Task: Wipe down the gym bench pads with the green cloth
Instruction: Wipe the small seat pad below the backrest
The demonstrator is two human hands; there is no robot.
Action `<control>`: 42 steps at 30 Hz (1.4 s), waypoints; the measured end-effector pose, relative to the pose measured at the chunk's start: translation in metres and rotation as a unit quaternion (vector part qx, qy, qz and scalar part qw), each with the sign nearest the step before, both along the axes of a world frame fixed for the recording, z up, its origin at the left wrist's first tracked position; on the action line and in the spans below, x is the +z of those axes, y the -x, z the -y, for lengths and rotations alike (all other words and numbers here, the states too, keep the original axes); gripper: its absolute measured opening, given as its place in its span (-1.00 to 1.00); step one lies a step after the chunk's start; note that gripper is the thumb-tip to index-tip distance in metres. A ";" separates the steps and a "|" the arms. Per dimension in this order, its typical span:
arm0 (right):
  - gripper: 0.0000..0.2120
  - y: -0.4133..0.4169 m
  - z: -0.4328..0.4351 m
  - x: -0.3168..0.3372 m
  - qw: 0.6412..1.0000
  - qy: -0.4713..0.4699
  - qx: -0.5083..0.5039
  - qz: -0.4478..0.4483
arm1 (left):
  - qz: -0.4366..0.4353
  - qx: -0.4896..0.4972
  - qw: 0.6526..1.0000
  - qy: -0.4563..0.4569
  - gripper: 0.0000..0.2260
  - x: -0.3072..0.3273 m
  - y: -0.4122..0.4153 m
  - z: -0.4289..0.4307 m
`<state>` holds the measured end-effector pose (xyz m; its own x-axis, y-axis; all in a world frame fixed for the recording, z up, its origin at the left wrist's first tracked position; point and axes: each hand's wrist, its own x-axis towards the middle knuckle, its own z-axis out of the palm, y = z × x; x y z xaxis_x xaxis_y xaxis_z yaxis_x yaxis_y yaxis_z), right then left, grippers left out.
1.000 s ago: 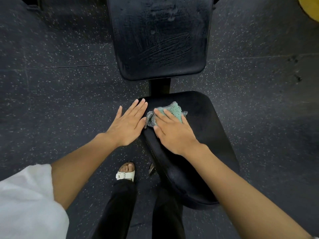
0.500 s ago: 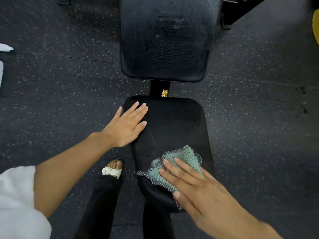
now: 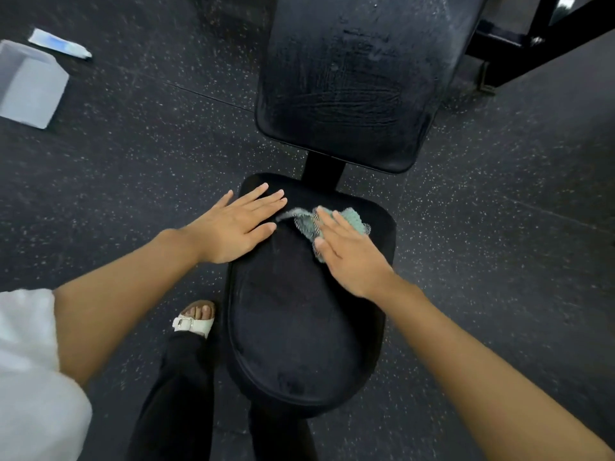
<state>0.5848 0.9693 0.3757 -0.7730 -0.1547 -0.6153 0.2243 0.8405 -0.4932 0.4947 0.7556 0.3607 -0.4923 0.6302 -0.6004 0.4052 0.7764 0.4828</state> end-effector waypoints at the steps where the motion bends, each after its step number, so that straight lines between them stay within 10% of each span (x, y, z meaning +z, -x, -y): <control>1: -0.53 0.004 -0.001 -0.005 1.000 -0.004 -0.010 -0.001 | -0.002 0.001 1.000 0.002 -0.52 0.001 -0.001 0.000; 18: -0.50 -0.094 0.019 0.103 0.990 0.100 0.096 0.032 | -0.006 -0.005 1.000 -0.008 -0.53 -0.003 0.001 0.003; 31: -0.54 0.020 0.047 0.007 1.000 -0.006 0.001 -0.029 | -0.004 0.029 0.998 -0.064 -0.32 -0.004 -0.001 0.007; 42: -0.55 -0.040 0.023 0.067 1.000 0.004 -0.001 -0.028 | -0.031 -0.064 0.997 -0.011 -0.29 0.004 0.005 -0.002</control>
<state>0.6245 0.9464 0.4429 -0.8068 -0.1587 -0.5691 0.1971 0.8358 -0.5125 0.4901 0.7571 0.3648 -0.4420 0.7031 -0.5571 0.5296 0.7058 0.4705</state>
